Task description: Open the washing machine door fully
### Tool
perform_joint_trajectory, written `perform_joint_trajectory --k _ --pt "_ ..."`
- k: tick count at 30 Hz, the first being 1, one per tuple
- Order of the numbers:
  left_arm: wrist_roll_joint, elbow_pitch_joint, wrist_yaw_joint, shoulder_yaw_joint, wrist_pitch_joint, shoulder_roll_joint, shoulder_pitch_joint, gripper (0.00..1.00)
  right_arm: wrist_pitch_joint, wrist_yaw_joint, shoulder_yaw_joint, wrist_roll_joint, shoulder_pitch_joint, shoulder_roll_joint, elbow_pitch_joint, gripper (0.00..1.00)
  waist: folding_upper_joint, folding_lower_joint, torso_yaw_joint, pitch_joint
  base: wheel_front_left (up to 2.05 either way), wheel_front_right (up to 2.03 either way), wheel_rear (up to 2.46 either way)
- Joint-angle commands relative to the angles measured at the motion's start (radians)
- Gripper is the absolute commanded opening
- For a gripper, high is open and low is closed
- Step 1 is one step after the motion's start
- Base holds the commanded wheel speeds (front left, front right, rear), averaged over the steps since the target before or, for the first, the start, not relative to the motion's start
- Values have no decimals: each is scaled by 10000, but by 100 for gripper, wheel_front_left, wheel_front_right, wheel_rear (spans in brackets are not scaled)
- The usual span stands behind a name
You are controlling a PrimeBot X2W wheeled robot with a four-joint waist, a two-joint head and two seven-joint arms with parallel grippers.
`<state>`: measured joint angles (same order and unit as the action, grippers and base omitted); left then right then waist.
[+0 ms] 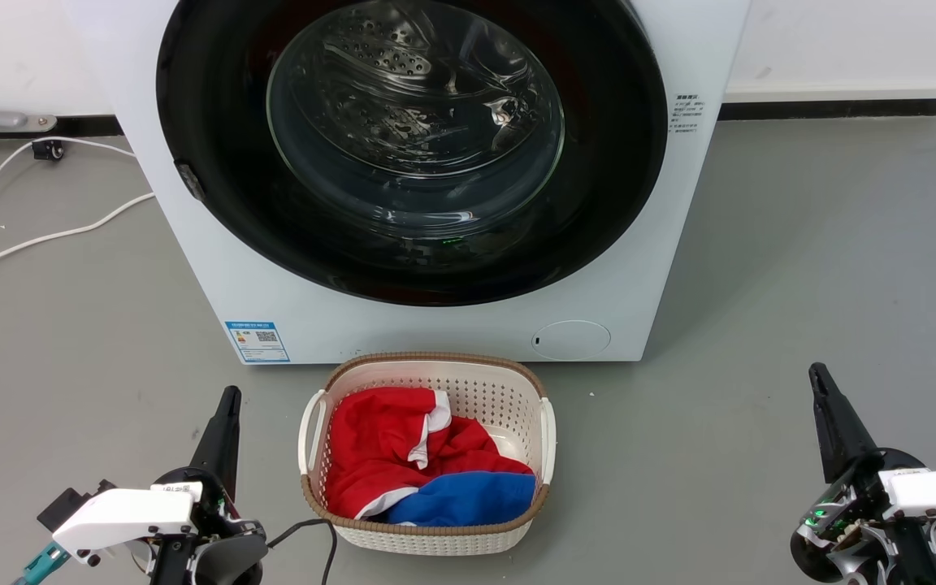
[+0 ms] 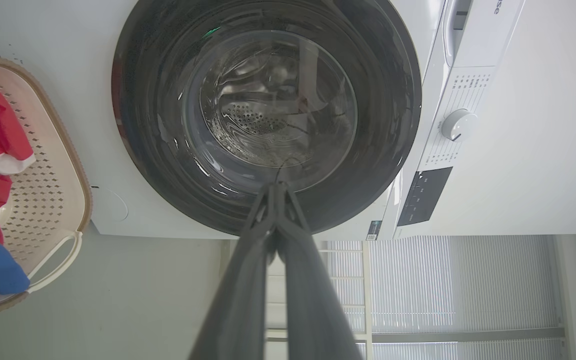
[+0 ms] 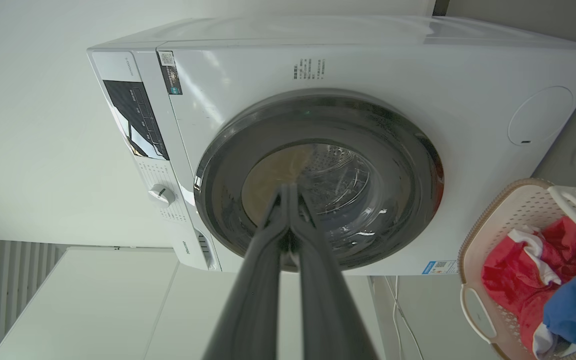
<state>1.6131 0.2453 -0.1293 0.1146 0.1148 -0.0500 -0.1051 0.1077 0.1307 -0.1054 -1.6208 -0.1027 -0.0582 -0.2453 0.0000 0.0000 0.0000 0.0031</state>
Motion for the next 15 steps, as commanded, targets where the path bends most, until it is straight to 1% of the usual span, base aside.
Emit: perform_joint_trajectory --k 1,15 --pt "-1 5 -50 14 22 7 -81 0 36 0 -14 36 -123 33 -12 0 0 0 0 0 0 0 0" --pt "-1 5 -51 13 21 7 -81 0 37 2 -30 48 -125 45 -13 0 0 0 0 0 0 0 0"
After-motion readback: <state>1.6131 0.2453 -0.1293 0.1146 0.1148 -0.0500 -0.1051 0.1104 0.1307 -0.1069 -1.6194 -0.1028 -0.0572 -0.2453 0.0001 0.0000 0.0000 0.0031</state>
